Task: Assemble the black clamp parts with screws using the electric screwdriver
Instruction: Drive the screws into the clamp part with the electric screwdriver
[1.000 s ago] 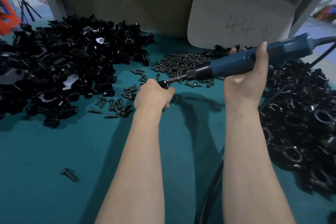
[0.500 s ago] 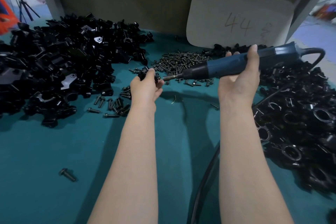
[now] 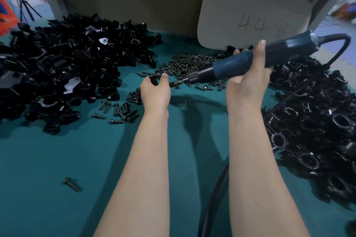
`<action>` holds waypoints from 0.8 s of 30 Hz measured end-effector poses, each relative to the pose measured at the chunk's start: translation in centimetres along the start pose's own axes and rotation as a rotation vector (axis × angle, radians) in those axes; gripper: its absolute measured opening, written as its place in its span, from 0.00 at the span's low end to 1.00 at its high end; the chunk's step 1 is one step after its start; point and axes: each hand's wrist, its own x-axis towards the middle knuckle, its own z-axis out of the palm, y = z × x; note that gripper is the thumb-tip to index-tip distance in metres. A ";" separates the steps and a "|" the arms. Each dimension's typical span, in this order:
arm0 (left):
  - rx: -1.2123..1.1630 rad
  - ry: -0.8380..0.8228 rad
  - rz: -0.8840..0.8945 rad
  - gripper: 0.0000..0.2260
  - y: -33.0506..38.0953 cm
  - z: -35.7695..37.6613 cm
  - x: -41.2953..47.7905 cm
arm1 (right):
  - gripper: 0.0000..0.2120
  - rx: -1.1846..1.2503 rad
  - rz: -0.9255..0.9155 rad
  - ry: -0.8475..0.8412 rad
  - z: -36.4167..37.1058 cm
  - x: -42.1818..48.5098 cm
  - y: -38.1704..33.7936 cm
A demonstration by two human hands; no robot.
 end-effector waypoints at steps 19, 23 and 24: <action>-0.135 0.042 -0.047 0.08 -0.1 -0.1 0.0 | 0.24 -0.070 -0.100 -0.115 0.6 -0.7 0.4; -0.139 0.049 -0.048 0.08 -0.1 0.0 0.0 | 0.26 -0.088 -0.123 -0.125 0.8 -0.7 0.4; -0.136 0.053 -0.047 0.08 -0.2 -0.1 0.0 | 0.26 -0.096 -0.130 -0.125 0.8 -0.7 0.5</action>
